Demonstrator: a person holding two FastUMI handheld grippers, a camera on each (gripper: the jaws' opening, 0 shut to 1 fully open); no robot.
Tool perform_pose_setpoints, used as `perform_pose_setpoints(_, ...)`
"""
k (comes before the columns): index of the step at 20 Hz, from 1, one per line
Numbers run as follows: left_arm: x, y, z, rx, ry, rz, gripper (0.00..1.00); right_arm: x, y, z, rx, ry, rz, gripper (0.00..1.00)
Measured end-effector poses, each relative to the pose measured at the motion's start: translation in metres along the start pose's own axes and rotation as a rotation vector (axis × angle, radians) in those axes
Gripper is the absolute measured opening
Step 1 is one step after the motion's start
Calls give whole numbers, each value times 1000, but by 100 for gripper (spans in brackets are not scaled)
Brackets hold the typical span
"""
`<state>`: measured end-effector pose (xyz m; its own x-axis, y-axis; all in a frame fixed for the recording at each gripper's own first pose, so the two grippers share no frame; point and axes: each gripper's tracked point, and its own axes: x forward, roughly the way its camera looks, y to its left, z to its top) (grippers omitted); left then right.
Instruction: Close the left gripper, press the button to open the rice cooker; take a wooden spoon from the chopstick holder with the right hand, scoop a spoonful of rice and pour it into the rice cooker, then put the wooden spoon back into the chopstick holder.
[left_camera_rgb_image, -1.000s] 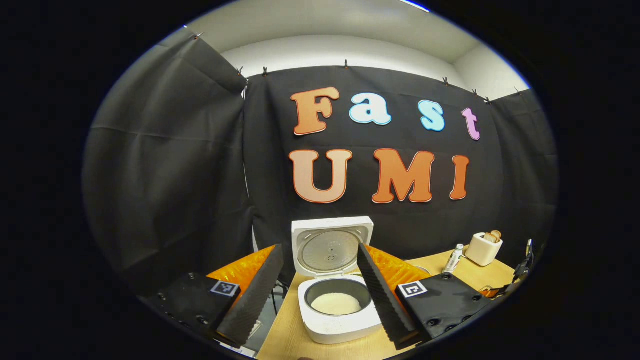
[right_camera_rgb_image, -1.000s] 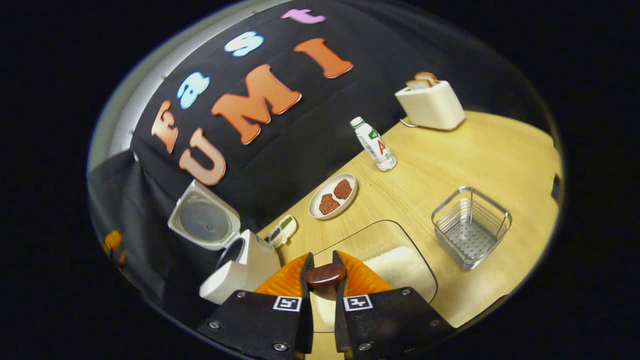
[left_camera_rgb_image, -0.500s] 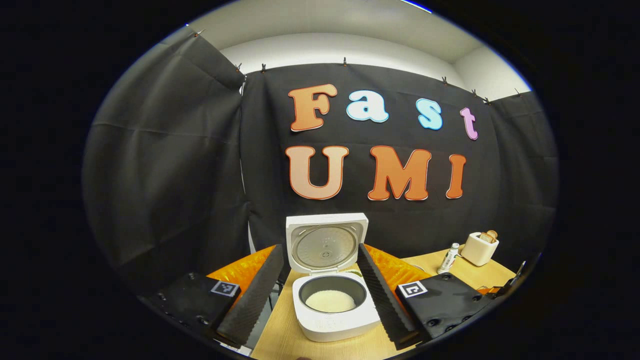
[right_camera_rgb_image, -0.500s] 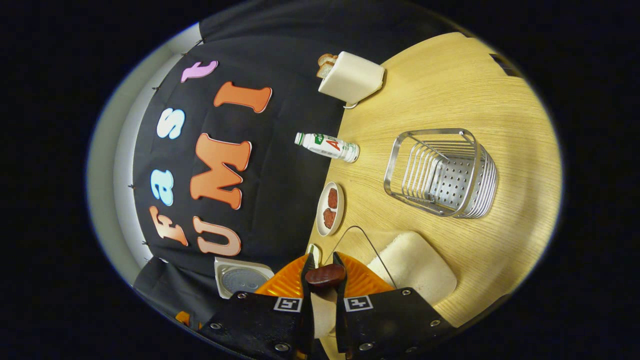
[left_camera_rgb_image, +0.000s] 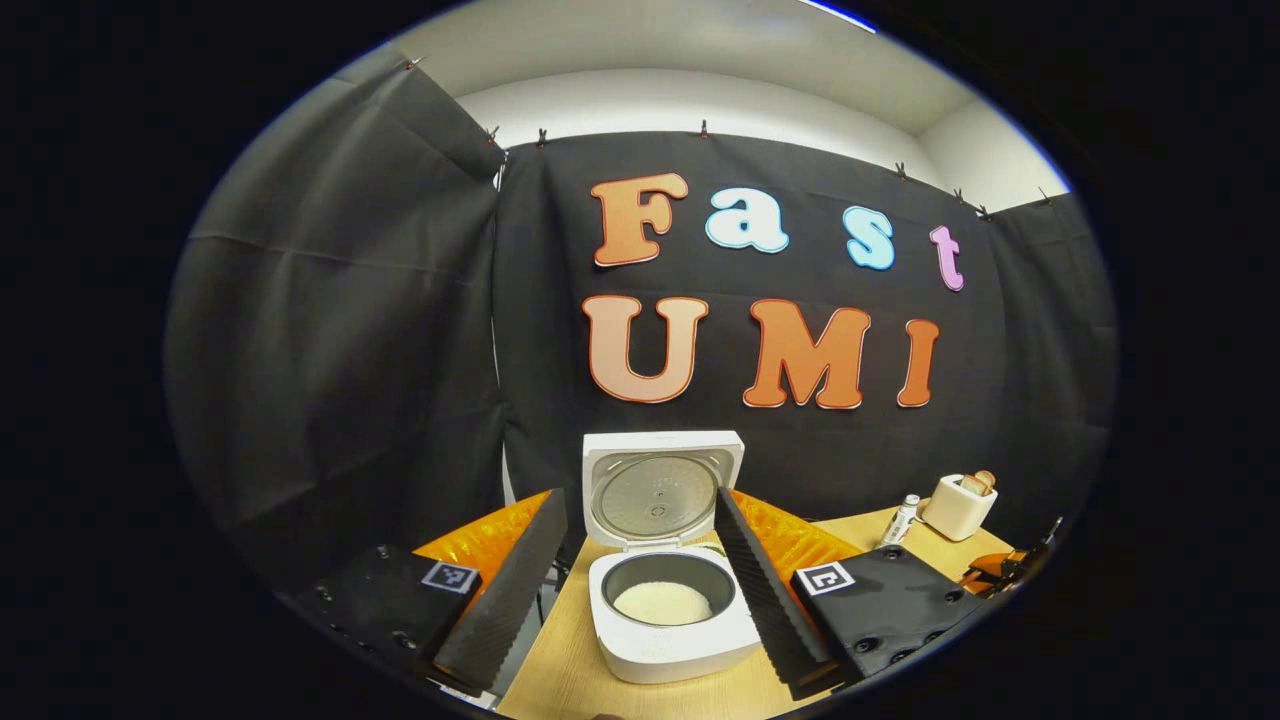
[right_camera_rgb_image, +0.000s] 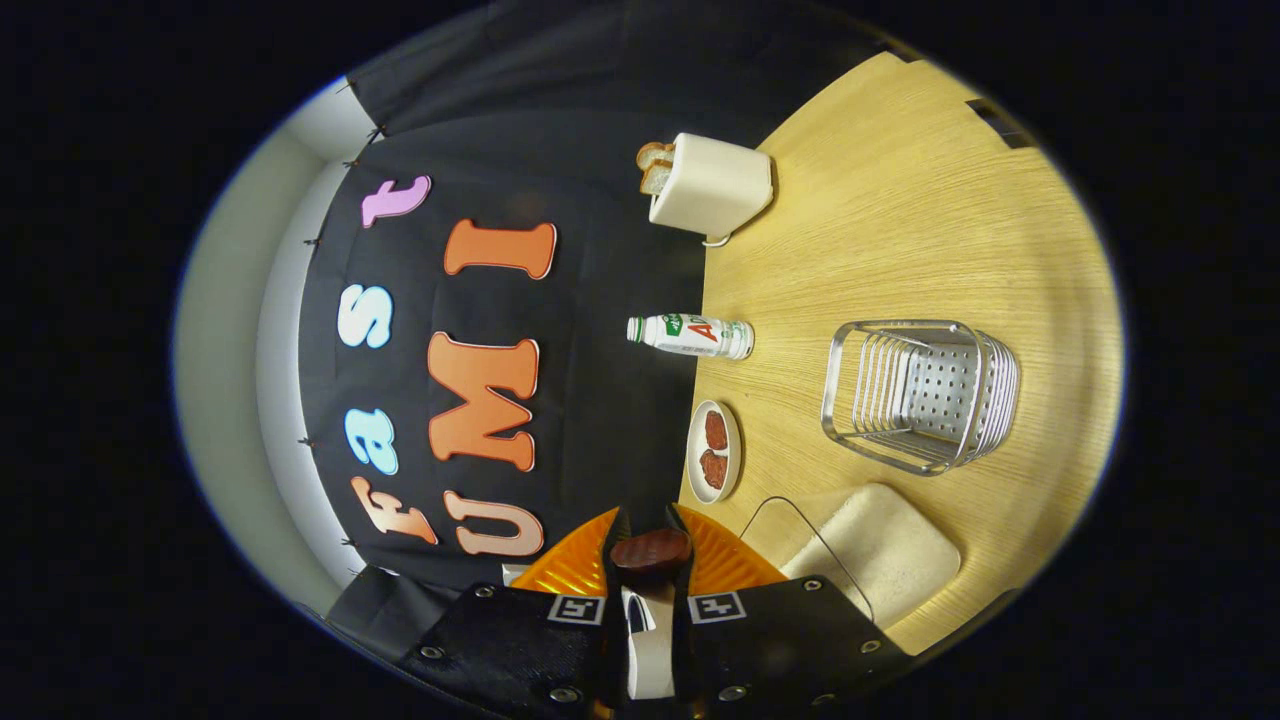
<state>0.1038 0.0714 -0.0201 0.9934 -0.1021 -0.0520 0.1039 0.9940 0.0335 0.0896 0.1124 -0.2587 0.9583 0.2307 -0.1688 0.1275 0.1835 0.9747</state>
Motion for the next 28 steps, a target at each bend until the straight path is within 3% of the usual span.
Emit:
perform_pose_setpoints(5, -4, 10, 0, 17, -11, 16, 99, 7, 25, -10, 61, 23, 5, 16)
perform_pose_setpoints(9, -7, 20, -4, -15, -7, 31, 99, 26, 67, -31, 58, 56, 45, 16)
perform_pose_setpoints(16, -7, 41, -18, -44, 7, 53, 99, 73, 140, -102, 1, 165, 99, 16)
perform_pose_setpoints(17, -7, 42, -20, -51, 11, 52, 99, 81, 149, -111, -5, 177, 105, 12)
perform_pose_setpoints(18, -8, 43, -23, -57, 15, 54, 99, 89, 158, -123, -16, 190, 113, 16)
perform_pose_setpoints(28, 2, 62, -42, -50, 49, 65, 100, 167, 214, -250, -298, 314, 146, 16)
